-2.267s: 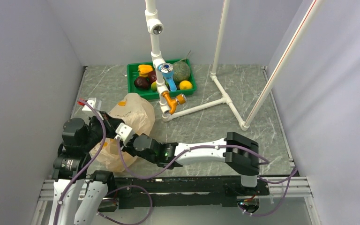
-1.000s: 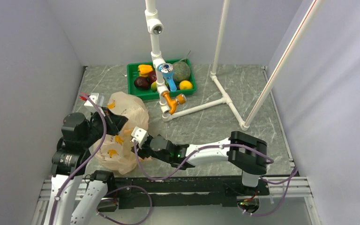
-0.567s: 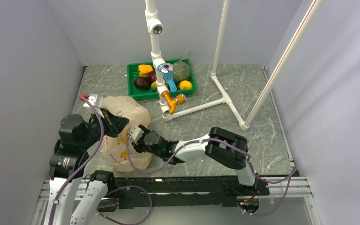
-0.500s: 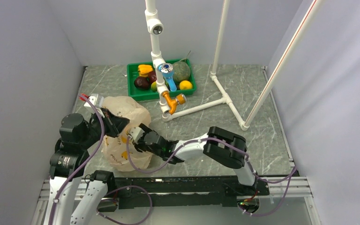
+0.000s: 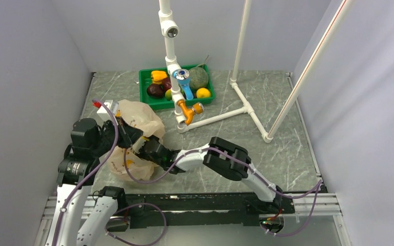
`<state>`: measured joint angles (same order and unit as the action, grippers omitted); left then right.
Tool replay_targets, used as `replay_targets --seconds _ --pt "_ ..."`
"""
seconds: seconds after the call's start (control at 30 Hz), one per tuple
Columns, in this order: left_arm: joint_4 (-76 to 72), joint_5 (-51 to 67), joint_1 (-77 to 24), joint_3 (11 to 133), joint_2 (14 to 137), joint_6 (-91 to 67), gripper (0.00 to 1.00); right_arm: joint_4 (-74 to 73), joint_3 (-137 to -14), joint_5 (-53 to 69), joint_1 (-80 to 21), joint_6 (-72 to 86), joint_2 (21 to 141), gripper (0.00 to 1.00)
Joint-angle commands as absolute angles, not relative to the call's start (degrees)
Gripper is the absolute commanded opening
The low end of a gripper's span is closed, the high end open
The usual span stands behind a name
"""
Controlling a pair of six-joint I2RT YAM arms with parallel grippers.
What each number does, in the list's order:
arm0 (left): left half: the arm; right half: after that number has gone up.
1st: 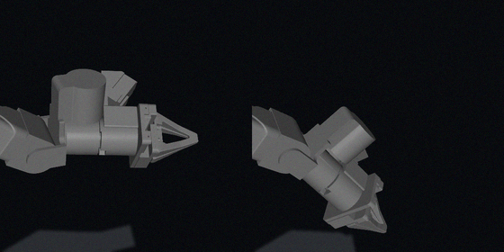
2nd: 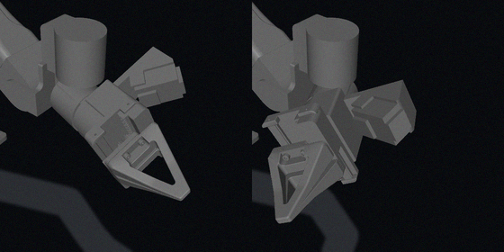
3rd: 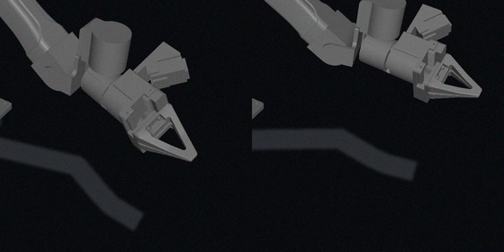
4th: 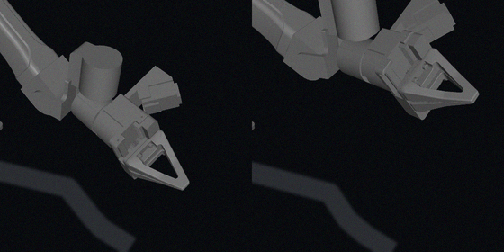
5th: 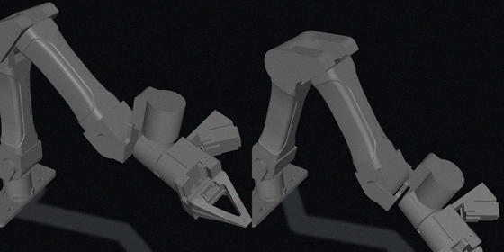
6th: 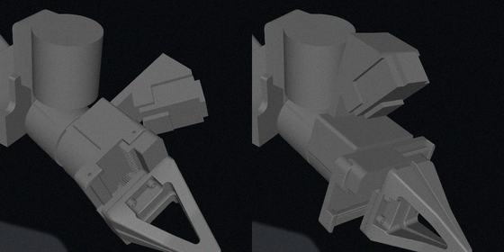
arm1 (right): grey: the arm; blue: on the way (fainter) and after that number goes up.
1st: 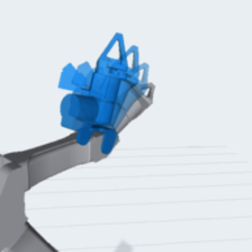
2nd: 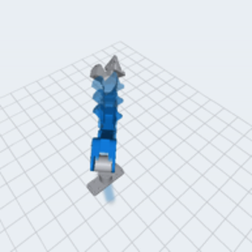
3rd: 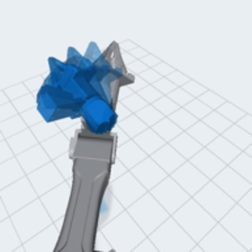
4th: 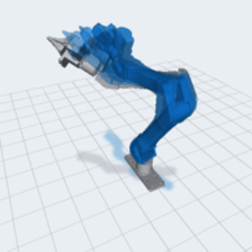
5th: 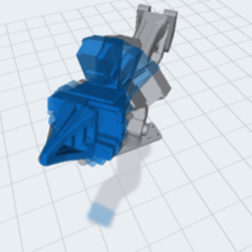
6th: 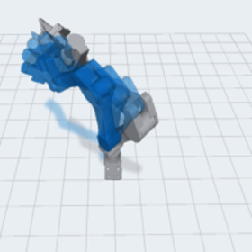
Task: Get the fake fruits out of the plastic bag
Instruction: Take out the fake fruit from the plastic bag.
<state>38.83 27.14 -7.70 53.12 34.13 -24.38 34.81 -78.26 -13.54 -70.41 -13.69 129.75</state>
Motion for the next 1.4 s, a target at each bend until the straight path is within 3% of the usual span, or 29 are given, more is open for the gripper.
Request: replay_targets --seconds 0.0,0.07,0.2,0.23,0.27,0.37,0.47,0.63,0.77,1.0,1.2,1.37 --pt "37.71 27.46 -7.88 55.58 35.67 -23.65 0.00 30.44 -84.65 -10.91 -68.60 -15.45 133.47 0.94" --pt "37.87 27.23 -7.84 55.88 36.28 -23.57 0.00 27.90 -86.88 -6.90 -67.33 -13.70 134.64 0.90" --pt "38.60 26.47 -7.83 57.49 38.15 -23.19 0.00 25.17 -88.51 1.09 -65.60 -10.30 135.98 0.69" --pt "39.32 25.83 -7.83 58.23 38.60 -22.74 0.05 25.14 -88.41 1.36 -65.54 -10.21 136.23 0.64" --pt "40.08 24.95 -7.81 59.21 39.07 -22.16 0.13 24.69 -88.60 1.41 -65.52 -10.15 136.47 0.55" --pt "44.14 19.28 -7.83 62.69 40.29 -20.22 0.59 24.26 -88.12 0.76 -65.56 -8.95 136.17 0.31" --pt "48.69 11.80 -7.83 65.62 39.73 -18.14 0.97 25.25 -85.60 1.06 -65.59 -7.90 132.98 0.22" --pt "53.63 -2.02 -7.84 62.89 34.31 -17.82 0.99 23.60 -83.40 1.02 -65.62 -2.84 126.54 0.17" --pt "53.83 -5.58 -7.82 57.13 30.51 -19.00 1.00 21.25 -83.29 1.84 -65.52 2.89 122.15 0.13" --pt "58.47 1.14 -7.82 54.52 33.13 -19.53 0.99 13.78 -88.71 2.48 -65.31 7.36 120.36 0.10" --pt "65.57 -7.60 -7.82 57.22 36.74 -25.94 0.99 15.20 -87.71 4.92 -64.56 9.78 119.43 0.10" --pt "61.49 -3.89 -7.82 57.43 23.49 -28.30 0.99 16.69 -86.01 7.68 -62.67 12.13 119.85 0.13"
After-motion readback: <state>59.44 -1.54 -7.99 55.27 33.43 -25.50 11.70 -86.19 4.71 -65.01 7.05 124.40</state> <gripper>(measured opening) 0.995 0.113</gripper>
